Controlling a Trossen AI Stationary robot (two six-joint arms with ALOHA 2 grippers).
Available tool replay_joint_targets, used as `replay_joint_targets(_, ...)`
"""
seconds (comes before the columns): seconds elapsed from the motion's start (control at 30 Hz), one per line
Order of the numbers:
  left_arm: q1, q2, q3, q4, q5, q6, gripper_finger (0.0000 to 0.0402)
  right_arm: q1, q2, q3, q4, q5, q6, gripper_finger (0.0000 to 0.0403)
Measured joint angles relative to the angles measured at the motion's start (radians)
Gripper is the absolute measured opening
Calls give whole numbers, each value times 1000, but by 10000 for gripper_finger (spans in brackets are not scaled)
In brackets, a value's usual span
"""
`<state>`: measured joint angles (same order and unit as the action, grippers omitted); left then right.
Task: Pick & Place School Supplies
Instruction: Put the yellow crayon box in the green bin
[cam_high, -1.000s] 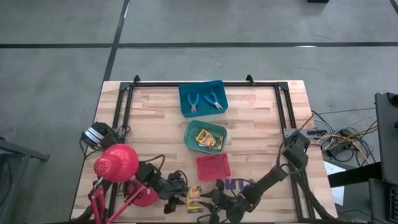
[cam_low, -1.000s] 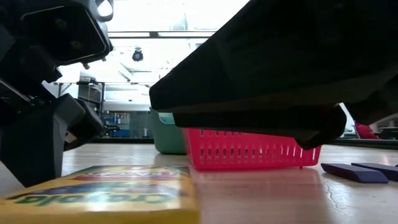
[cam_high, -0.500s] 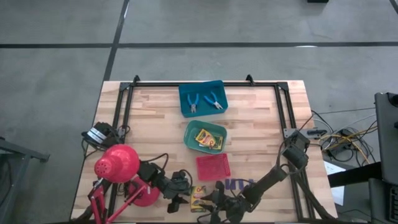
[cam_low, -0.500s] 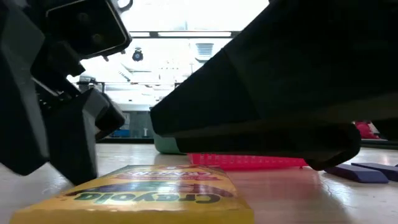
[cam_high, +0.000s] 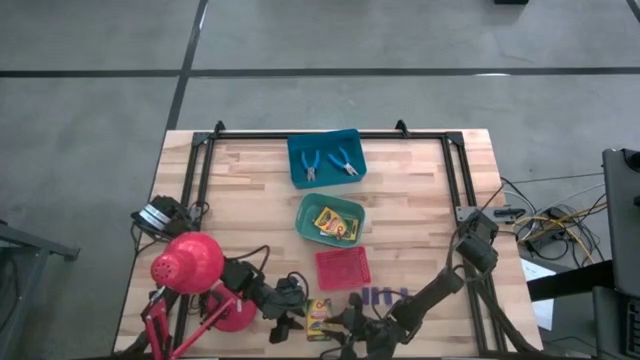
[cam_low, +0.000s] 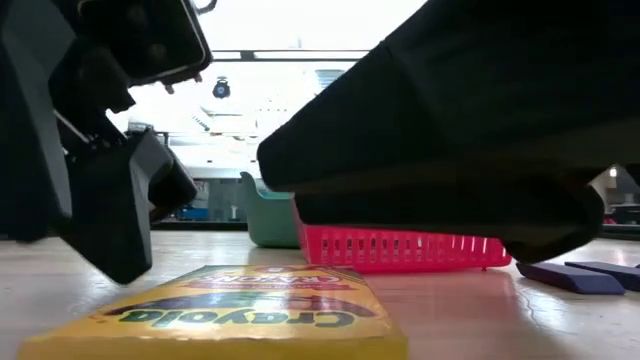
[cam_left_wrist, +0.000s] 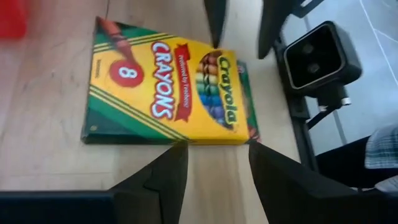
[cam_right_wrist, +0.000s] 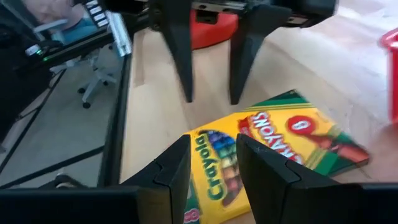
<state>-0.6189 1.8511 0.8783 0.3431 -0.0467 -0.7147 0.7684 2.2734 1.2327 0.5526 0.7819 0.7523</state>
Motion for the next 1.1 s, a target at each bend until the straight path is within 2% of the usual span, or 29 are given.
replay_joint_targets(0.13, 0, -6, 0, 5, 0, 23, 177, 4, 0, 0, -1, 46, 0, 125)
replay_joint_targets(0.3, 0, -7, 0, 5, -1, 21, 177, 4, -1, 0, -11, 48, 0, 125)
replay_joint_targets(0.67, 2, -8, 0, 5, -2, -341, 177, 4, -2, 2, -116, 49, 84, 125)
replay_joint_targets(1.1, 2, -10, 0, 5, -2, -368, 177, 4, -2, 2, -131, 30, 85, 125)
